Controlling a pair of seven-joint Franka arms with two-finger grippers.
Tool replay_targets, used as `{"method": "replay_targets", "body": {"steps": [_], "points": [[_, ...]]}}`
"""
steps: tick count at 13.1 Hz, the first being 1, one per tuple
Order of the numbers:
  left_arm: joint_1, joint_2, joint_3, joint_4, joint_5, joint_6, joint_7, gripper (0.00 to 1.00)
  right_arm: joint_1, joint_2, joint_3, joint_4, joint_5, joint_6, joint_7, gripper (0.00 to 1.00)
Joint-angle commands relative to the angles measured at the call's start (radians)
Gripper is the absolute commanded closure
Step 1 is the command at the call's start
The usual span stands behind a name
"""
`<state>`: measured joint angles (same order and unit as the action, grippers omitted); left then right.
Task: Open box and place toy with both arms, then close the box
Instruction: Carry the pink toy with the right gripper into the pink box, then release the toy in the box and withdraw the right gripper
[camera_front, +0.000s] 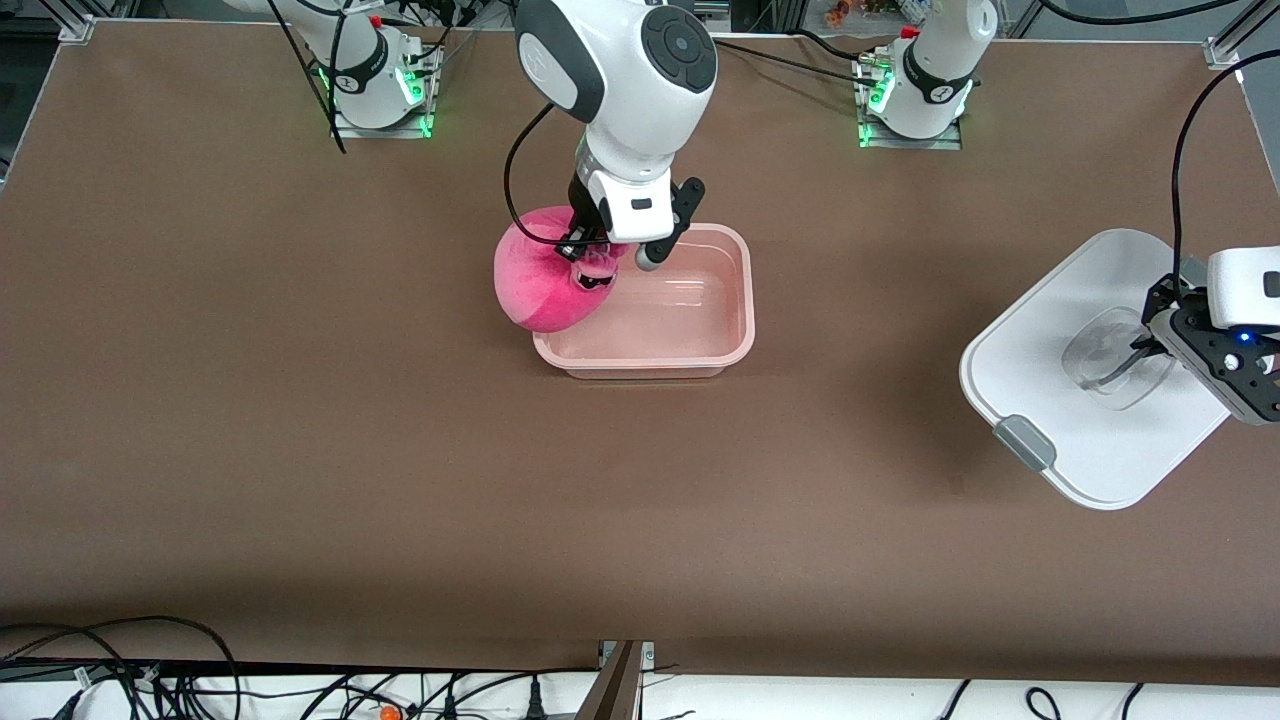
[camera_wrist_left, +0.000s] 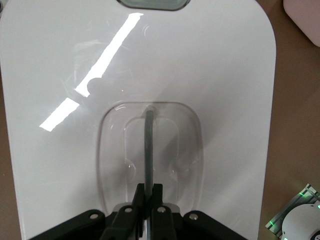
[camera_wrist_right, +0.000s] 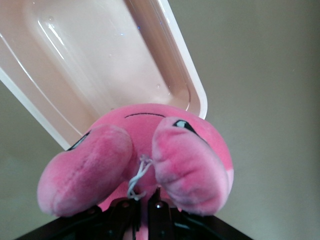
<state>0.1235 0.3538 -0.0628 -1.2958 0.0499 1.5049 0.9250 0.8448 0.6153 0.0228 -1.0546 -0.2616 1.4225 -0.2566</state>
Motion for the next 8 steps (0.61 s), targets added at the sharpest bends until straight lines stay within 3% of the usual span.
{"method": "replay_targets", "body": {"steps": [1,8], "points": [[0.005,-0.004,-0.003,0.013,-0.021,-0.019,0.02,1.0,0.057,0.081,-0.006,0.077,-0.051,-0.024,-0.026,1.0],[0.005,-0.004,-0.003,0.013,-0.021,-0.019,0.02,1.0,0.132,0.133,-0.004,0.077,-0.139,-0.008,-0.099,1.0]]}}
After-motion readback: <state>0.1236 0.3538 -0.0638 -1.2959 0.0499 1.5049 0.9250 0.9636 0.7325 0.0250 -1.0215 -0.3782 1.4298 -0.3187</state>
